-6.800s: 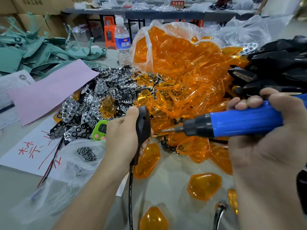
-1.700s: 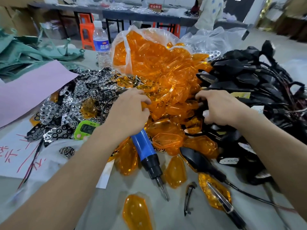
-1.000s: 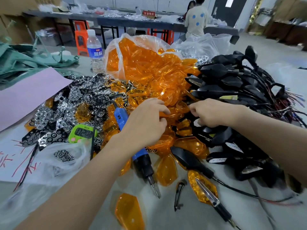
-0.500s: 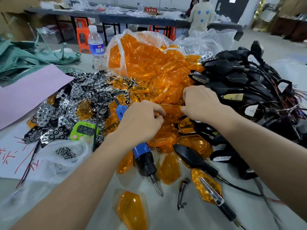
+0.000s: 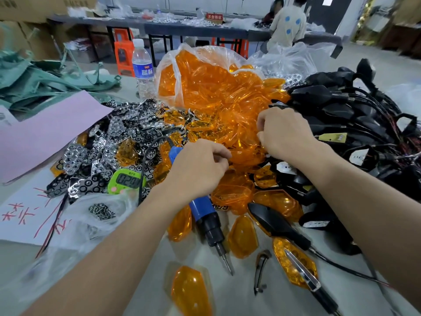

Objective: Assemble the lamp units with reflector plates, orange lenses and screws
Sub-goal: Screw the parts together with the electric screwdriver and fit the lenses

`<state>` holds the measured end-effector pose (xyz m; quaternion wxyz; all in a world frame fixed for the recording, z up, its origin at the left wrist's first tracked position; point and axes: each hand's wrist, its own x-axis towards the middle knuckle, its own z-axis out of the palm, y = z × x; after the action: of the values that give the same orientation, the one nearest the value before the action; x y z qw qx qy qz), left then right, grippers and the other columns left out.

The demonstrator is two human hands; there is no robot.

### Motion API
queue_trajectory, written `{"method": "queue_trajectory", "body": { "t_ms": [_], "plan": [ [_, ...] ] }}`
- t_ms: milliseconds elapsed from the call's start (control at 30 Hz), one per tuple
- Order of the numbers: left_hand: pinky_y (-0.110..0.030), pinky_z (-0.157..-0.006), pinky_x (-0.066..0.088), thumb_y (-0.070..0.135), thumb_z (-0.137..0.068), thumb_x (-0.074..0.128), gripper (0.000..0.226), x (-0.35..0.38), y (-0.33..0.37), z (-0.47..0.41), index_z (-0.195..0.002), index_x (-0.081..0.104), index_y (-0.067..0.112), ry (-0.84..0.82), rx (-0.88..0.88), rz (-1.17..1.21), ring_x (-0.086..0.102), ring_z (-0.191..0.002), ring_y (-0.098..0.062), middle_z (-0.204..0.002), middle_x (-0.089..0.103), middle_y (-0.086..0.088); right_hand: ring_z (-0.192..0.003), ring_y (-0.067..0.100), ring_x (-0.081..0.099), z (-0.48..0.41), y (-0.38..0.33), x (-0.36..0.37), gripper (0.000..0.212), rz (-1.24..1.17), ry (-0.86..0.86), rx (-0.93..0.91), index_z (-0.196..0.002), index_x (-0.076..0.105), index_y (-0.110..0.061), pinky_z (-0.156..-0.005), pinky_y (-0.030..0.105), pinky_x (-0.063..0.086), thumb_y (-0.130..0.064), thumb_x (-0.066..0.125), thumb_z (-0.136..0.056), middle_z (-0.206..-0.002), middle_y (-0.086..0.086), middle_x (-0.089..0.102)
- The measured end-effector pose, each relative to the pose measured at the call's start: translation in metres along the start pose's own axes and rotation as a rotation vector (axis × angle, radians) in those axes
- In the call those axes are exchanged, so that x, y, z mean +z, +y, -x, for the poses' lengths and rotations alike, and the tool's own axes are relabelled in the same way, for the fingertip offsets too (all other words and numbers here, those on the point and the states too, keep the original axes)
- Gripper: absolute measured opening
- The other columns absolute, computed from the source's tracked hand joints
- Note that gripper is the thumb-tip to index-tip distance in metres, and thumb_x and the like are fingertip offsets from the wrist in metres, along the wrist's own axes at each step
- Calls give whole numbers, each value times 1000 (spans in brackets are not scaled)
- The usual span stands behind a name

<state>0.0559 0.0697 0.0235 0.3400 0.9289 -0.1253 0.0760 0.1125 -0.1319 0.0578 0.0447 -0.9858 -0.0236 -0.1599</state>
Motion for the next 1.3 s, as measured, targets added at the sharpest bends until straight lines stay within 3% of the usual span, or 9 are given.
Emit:
{"method": "queue_trajectory", "body": {
  "t_ms": [133, 333, 400, 467, 567, 667, 867, 1100, 1300],
  "plan": [
    [-8, -62, 39, 21, -96, 63, 24, -3, -1, -1, -109, 78, 34, 1, -2, -1, 62, -78, 3, -101, 65, 21, -78, 23, 57, 13, -7, 5, 22, 75, -298, 58, -119, 58, -14, -67, 37, 50, -20, 63, -98, -107, 10, 63],
    [-19, -79, 55, 22, -97, 64, 27, -3, -2, 5, -119, 75, 33, 43, -7, 33, 64, -87, 3, -102, 69, 19, -68, 15, 53, 20, -4, -9, 15, -83, 133, 54, -106, 69, -27, -64, 31, 43, -18, 64, -96, -93, -1, 67],
    [-21, -85, 55, 29, -95, 69, 51, -4, -2, 4, -144, 57, 35, 115, -18, 201, 62, -102, 2, -120, 64, 19, -62, 4, 54, 19, -11, -18, 16, -573, 132, 119, -105, 72, -29, -57, 24, 43, -23, 73, -91, -88, -12, 68],
    [-13, -86, 45, 36, -92, 73, 80, -3, 0, 5, -157, 29, 44, 130, 36, 343, 55, -118, 1, -145, 49, 18, -47, 3, 51, 24, -27, -25, 10, -1220, -99, 245, -94, 74, -25, -44, 18, 41, -18, 77, -87, -76, -10, 74],
    [-11, -84, 47, 33, -92, 72, 65, -5, -2, 3, -149, 43, 45, 155, 185, 274, 62, -107, -2, -133, 62, 18, -43, 8, 45, 30, -44, -17, 12, -1403, -422, 209, -84, 81, -24, -41, 21, 38, -15, 74, -87, -74, -1, 73],
    [-25, -65, 61, 15, -91, 74, 41, -16, -14, 0, -118, 66, 44, 178, 29, 510, 73, -75, -12, -92, 74, 12, -50, 10, 50, 23, -57, -3, 16, -1309, -450, 196, -102, 80, -20, -46, 22, 40, -26, 77, -87, -78, -3, 75],
    [-30, -58, 62, -4, -94, 63, 22, -54, -60, 4, -109, 56, 11, 445, -448, 1189, 79, -86, -23, -107, 77, -13, -84, 12, 68, -32, -107, 24, 18, -865, -150, 46, -85, 81, -26, -68, 29, 58, -11, 70, -89, -105, -2, 77],
    [-20, -46, 47, -6, -86, 68, 33, -69, -94, 11, -111, 65, 15, 465, -393, 1221, 71, -67, -19, -106, 79, -9, -98, 25, 68, -88, -161, 64, 30, -86, -227, -434, -112, 74, -12, -86, 38, 58, 1, 59, -91, -117, 8, 71],
    [-24, -62, 60, 14, -107, 46, 26, -59, -92, 11, -123, 65, 6, 423, -392, 1377, 77, -82, -20, -105, 78, -15, -89, 20, 62, -95, -156, 88, 19, -16, -41, -438, -101, 78, -27, -78, 35, 44, -16, 65, -92, -103, -1, 74]
  ]
}}
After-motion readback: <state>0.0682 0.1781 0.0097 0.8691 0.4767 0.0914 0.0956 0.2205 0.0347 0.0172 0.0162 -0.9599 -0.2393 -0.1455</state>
